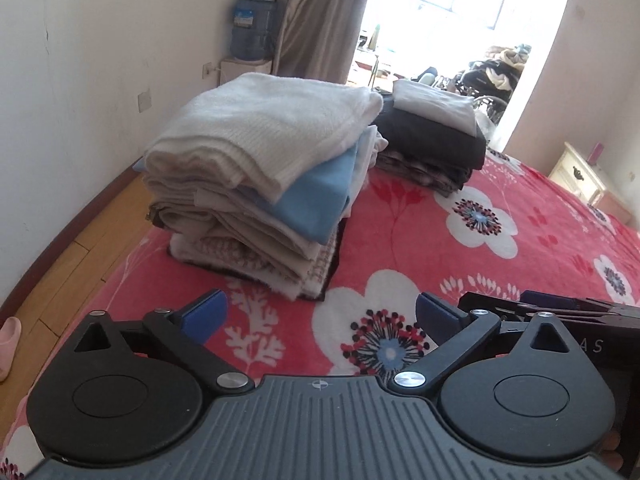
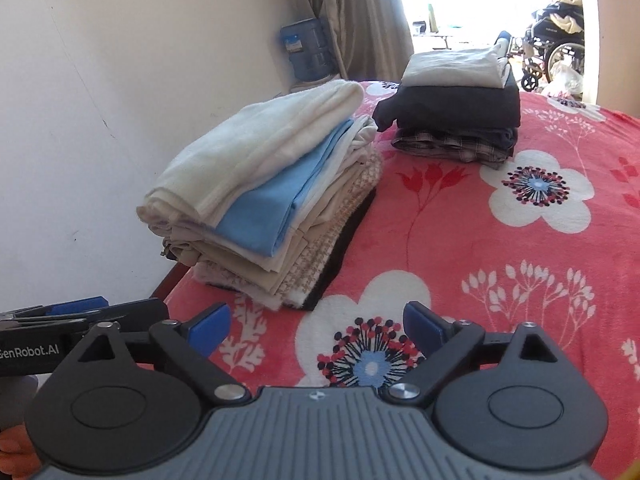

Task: Fold clothes

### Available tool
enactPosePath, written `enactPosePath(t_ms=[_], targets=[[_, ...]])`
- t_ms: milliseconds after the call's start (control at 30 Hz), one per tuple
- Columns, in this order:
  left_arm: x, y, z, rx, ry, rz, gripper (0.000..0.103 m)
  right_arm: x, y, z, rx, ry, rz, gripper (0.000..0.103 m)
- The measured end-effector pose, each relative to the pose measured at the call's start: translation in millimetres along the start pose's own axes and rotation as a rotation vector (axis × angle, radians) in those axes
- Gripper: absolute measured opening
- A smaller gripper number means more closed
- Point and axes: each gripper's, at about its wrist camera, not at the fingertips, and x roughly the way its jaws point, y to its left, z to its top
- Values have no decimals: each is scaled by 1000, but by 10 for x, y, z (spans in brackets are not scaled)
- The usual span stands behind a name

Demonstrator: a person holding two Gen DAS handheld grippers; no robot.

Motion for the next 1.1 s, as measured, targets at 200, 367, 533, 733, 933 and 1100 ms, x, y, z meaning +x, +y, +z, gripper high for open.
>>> enactPosePath(t_ms=[200, 367, 533, 733, 933, 1100], targets=[[44, 59, -105, -60, 60, 42, 103, -47, 36, -74, -57, -15, -59, 103], [66, 159, -165, -91, 77, 131, 103, 22, 52, -136, -86, 7, -91, 103], [168, 219, -180, -86, 121, 288, 103, 81, 111, -150, -112, 15, -121, 103], [149, 182, -102, -40, 74, 423, 103, 71, 224, -37, -120, -17, -100, 103], [66, 82, 101, -32, 26, 490, 103, 71, 301, 152, -108, -23, -95, 103], [26, 71, 171, -66, 8, 515, 103, 96, 388, 222, -141, -14, -89, 103]])
